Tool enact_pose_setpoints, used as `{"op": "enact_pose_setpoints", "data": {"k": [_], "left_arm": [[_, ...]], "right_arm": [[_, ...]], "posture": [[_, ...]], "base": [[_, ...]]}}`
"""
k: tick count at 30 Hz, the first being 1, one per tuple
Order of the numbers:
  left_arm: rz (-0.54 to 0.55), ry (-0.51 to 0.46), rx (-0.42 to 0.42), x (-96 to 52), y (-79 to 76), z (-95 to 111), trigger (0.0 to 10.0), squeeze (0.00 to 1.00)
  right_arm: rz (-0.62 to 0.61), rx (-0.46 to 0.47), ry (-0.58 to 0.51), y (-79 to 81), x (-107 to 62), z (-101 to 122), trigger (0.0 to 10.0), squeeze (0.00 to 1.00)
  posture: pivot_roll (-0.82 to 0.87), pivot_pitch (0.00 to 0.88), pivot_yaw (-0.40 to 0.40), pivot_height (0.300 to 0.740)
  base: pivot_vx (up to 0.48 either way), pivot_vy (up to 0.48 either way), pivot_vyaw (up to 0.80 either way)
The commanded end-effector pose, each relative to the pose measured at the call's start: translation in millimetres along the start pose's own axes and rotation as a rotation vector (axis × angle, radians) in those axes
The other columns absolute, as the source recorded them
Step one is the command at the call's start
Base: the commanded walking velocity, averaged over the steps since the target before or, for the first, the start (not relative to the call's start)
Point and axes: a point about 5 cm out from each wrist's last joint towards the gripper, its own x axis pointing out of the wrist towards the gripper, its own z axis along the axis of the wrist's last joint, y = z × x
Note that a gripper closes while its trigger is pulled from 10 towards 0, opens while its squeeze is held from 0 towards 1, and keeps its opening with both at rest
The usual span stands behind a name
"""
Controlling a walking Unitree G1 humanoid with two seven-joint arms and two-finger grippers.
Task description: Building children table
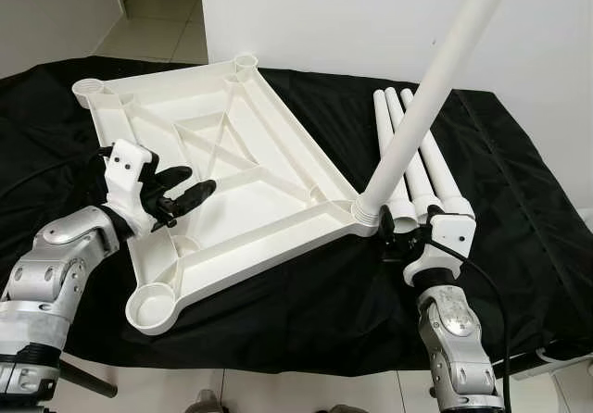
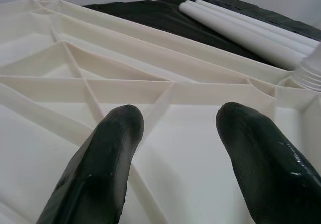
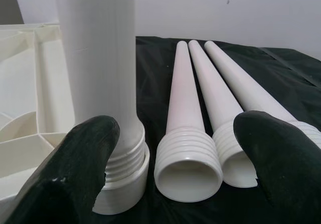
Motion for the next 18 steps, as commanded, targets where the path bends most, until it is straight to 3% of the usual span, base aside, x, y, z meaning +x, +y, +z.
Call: {"op": "enact_pose_setpoints", "data": {"k": [1,11,18], "left_arm": [[-0.275,-0.028,0.044,-0.2,-10.2,6,10.0,0.00],[-0.126,0.011,0.124,18.4,1.1,-1,10.0,0.00],[0.060,0.120,0.252,20.8,26.5,-10,10.0,0.00]], "right_arm": [[-0.030,-0.003,0.000,-4.5,0.5,-1,10.0,0.00],[-0.156,0.004,-0.030,-7.2,-4.9,1,10.0,0.00],[-0.183,0.006,-0.044,-9.0,-3.4,4,10.0,0.00]], "posture": [[0.03,0.005,-0.058,0.740],[0.03,0.011,-0.055,0.740],[0.02,0.011,-0.045,0.740]], "base": [[0.000,0.000,0.00],[0.000,0.000,0.00],[0.000,0.000,0.00]]}}
